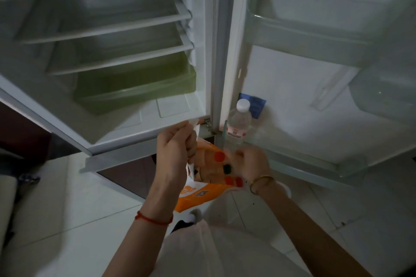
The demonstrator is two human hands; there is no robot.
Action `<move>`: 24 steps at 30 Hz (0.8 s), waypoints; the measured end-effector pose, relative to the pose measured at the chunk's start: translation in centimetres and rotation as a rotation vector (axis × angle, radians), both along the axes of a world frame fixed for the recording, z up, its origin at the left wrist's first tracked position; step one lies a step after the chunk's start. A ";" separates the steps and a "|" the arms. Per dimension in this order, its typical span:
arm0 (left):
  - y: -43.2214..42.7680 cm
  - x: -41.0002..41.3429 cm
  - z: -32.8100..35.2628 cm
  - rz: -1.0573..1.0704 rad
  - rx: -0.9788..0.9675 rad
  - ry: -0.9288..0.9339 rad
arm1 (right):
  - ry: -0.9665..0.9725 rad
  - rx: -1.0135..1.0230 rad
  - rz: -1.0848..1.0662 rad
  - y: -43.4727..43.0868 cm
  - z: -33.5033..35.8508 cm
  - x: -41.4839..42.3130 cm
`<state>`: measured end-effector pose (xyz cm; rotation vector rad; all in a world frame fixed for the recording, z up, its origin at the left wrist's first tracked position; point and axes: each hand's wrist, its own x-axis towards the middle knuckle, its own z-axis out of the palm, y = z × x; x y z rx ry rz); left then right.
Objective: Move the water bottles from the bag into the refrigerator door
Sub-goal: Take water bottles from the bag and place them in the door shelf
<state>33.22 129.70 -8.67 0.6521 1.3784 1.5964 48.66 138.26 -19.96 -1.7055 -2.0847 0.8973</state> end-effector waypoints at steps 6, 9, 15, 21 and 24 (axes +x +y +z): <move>-0.7 1.2 0.1 -0.001 0.013 -0.007 | 0.054 -0.335 -0.008 -0.6 -4.5 -1.2; -1.0 1.7 0.0 -0.005 0.015 -0.023 | 0.147 -0.397 -0.146 -0.8 -5.7 -2.0; -1.9 2.7 0.3 0.026 0.016 -0.028 | 0.228 -0.452 -0.366 -1.9 -6.4 -2.1; -2.6 2.9 0.9 0.115 0.028 -0.075 | 0.240 -0.253 -0.249 -3.9 -5.3 -1.8; -2.8 3.0 1.1 0.144 0.053 -0.084 | 0.225 -0.088 -0.139 -4.7 -4.7 -0.8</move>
